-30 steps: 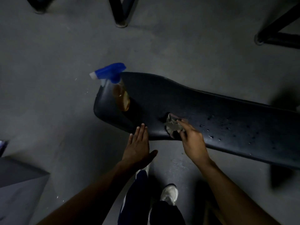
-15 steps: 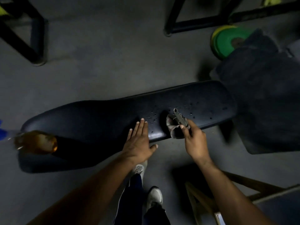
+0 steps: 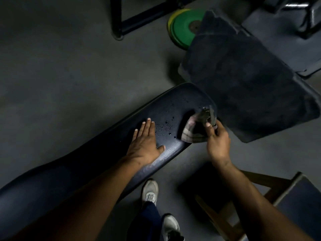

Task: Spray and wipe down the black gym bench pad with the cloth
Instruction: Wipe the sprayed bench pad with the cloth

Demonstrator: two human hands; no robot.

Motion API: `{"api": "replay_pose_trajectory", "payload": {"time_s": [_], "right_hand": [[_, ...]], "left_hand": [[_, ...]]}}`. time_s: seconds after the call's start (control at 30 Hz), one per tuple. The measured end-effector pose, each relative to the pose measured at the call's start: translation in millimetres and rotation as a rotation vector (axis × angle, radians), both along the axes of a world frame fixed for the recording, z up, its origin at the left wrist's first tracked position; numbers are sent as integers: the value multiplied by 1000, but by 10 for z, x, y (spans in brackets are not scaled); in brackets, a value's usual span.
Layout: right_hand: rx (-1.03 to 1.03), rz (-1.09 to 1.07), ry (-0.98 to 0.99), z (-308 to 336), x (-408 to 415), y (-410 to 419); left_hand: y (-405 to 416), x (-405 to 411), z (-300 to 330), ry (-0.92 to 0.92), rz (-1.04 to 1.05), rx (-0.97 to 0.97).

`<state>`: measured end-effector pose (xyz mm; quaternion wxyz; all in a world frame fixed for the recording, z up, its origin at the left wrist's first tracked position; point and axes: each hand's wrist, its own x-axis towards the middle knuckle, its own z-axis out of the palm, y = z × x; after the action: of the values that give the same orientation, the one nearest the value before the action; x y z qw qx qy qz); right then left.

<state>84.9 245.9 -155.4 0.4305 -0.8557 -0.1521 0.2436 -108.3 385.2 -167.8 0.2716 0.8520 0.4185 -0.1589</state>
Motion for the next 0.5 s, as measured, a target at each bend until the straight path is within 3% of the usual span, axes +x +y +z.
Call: {"api": "replay_pose_trajectory", "payload": {"time_s": [0.1,0.17,0.2,0.27,0.33,0.5], "right_hand": [[28,-45,-22,-96,168,127],[14,57,-13,-151,228,208],[-59,195,-51,-204,246,234],[-416,572,-241,-368,266,229],[-703,795,-391,-512,263,154],[-597,836,-546,-609,208,114]], "left_hand": [[169,188,-82,1,-36,-6],[255,301,-147,6,-61,-5],[293,355,-178,10,-71,-7],[360,461,-238,26,-90,-21],[410,559,-291,43,-110,-30],[514,710,-363,46,-151,-21]]}}
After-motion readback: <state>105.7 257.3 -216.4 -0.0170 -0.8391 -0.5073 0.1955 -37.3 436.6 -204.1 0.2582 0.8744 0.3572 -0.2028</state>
